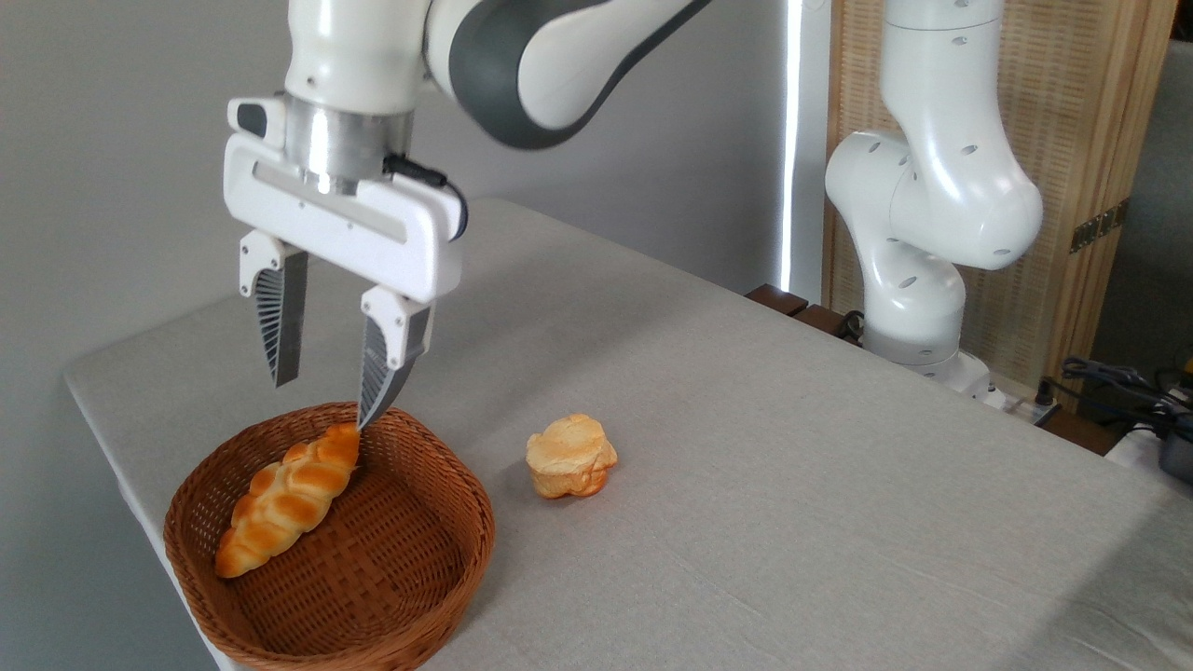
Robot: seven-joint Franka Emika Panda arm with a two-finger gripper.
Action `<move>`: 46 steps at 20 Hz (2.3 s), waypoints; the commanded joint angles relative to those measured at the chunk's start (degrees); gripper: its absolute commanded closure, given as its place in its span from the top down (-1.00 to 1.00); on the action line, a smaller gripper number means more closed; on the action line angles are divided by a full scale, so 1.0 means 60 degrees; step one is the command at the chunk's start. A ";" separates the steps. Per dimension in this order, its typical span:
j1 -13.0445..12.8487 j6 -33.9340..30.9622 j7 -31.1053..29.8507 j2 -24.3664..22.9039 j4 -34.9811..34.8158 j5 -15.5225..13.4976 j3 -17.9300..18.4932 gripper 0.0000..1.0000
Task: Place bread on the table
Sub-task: 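Move the open gripper over the braided roll and lower into the basket, then close the gripper on the braided roll in the basket, then lift the braided roll out of the basket toward the round bun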
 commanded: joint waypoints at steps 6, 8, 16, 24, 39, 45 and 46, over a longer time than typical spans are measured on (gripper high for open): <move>-0.0173 0.1930 -0.0121 0.1430 0.0048 -0.0103 -0.0436 1.00; -0.0245 0.2063 -0.0091 0.1664 0.0048 -0.0059 -0.0465 1.00; -0.0436 0.2136 -0.0120 0.2192 0.0062 0.0395 -0.0495 1.00; -0.0422 0.2327 -0.0033 0.2354 0.0062 0.0410 -0.0495 1.00; -0.0407 0.2327 -0.0018 0.2266 0.0077 0.0396 -0.0495 -0.20; -0.0334 0.1948 -0.0120 0.1535 0.0092 0.0381 -0.0363 -0.19; -0.0319 0.1801 -0.0120 0.1389 0.0092 0.0395 -0.0348 -0.19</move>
